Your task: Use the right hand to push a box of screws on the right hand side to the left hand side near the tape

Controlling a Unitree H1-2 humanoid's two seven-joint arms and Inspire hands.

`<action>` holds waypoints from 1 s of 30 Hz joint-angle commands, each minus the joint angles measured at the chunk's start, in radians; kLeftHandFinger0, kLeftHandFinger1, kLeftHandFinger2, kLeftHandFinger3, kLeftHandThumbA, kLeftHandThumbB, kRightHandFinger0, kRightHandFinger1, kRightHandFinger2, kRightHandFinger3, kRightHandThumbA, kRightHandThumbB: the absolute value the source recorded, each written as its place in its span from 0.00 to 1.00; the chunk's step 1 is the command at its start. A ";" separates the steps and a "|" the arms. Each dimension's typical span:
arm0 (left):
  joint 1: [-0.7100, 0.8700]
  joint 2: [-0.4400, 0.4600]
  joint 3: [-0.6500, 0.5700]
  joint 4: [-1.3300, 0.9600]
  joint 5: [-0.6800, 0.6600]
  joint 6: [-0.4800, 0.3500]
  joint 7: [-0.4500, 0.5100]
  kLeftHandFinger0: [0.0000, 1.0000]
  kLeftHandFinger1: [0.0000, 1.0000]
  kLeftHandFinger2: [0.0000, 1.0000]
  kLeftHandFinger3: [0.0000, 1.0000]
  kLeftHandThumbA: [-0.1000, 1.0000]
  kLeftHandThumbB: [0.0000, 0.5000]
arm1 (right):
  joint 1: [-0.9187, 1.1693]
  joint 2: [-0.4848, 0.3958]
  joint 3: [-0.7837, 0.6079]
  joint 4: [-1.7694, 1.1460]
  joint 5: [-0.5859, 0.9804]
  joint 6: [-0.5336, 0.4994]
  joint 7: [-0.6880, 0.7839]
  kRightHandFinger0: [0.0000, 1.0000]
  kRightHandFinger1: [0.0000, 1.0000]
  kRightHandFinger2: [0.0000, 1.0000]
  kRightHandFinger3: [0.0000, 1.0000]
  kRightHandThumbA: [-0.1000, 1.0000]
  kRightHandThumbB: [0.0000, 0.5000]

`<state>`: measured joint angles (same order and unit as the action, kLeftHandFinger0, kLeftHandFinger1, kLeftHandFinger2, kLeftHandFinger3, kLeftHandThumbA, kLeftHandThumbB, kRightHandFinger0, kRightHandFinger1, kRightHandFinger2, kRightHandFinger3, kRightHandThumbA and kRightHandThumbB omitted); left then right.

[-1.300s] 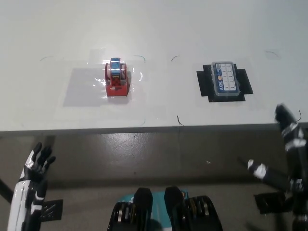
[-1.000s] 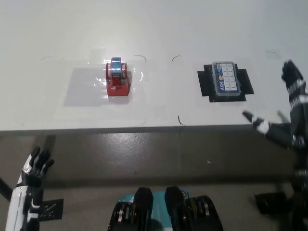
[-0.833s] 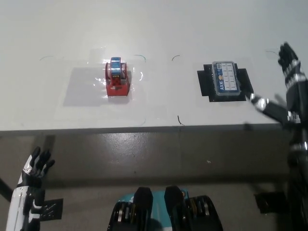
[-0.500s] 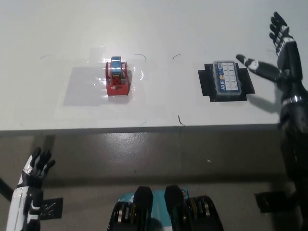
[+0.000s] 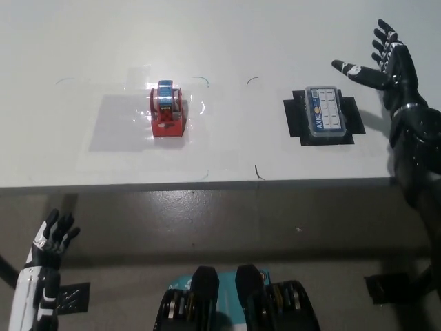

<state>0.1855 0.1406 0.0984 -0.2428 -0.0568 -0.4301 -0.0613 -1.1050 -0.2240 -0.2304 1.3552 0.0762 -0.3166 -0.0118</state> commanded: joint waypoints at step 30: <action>-0.031 0.021 0.004 -0.035 -0.042 -0.034 -0.019 1.00 1.00 1.00 1.00 0.90 0.11 | 0.116 0.138 -0.027 0.085 0.086 0.101 0.008 1.00 1.00 1.00 1.00 1.00 0.31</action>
<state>0.1606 0.1453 0.1019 -0.2462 -0.0834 -0.4302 -0.0699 -1.0281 -0.1639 -0.2700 1.4154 0.1508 -0.2676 -0.0243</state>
